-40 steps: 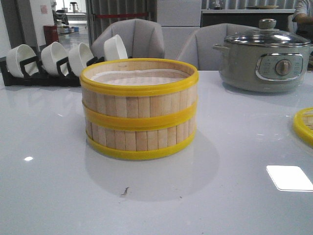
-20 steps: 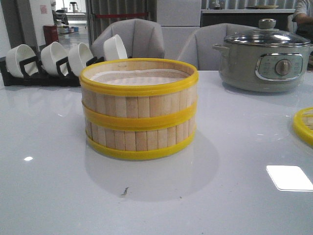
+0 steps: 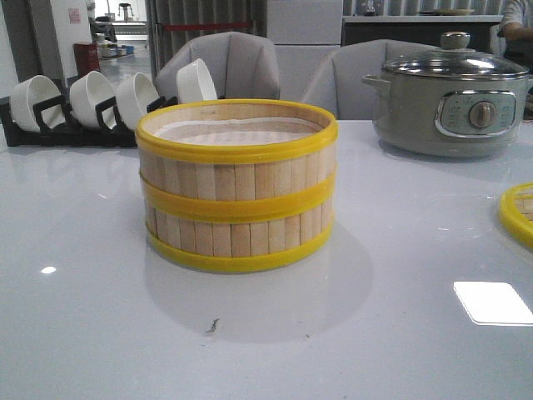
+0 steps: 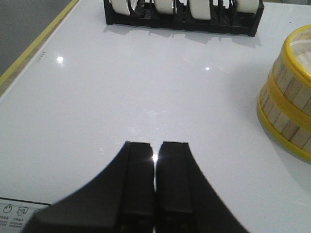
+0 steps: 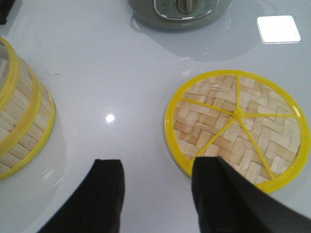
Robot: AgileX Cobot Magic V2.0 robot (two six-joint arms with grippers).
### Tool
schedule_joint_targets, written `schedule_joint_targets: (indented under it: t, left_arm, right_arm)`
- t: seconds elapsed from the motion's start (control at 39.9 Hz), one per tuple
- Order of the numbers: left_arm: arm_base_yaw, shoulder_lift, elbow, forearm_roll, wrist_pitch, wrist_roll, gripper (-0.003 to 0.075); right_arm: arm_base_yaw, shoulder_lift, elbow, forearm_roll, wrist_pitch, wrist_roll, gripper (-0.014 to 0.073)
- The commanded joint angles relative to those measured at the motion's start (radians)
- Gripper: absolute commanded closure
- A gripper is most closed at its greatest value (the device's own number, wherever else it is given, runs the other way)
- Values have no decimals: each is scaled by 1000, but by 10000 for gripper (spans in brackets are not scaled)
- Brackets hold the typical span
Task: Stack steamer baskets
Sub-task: 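Move the right gripper over the woven lid and grasp its center knob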
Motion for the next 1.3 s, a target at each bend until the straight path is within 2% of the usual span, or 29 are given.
schedule_joint_targets:
  t: [0.0, 0.23, 0.43, 0.85, 1.03, 1.28]
  left_arm:
    - [1, 4, -27, 2, -92, -8, 635]
    - [1, 4, -27, 2, -92, -8, 635]
    - [1, 4, -27, 2, -92, -8, 635]
    - [1, 4, -27, 2, -92, -8, 635]
    - [1, 4, -27, 2, -92, -8, 635]
    - [1, 4, -27, 2, -92, -8, 635]
  right_arm:
    - [0, -4, -32, -4, -75, -5, 170]
    - [0, -4, -32, -4, -20, -5, 177]
    - [0, -4, -32, -4, 33, -5, 279]
    - [-1, 14, 7, -6, 61, -7, 284]
    - [-59, 148, -46, -7, 104, -38, 284]
    - [-176, 421, -183, -43, 90, -65, 284]
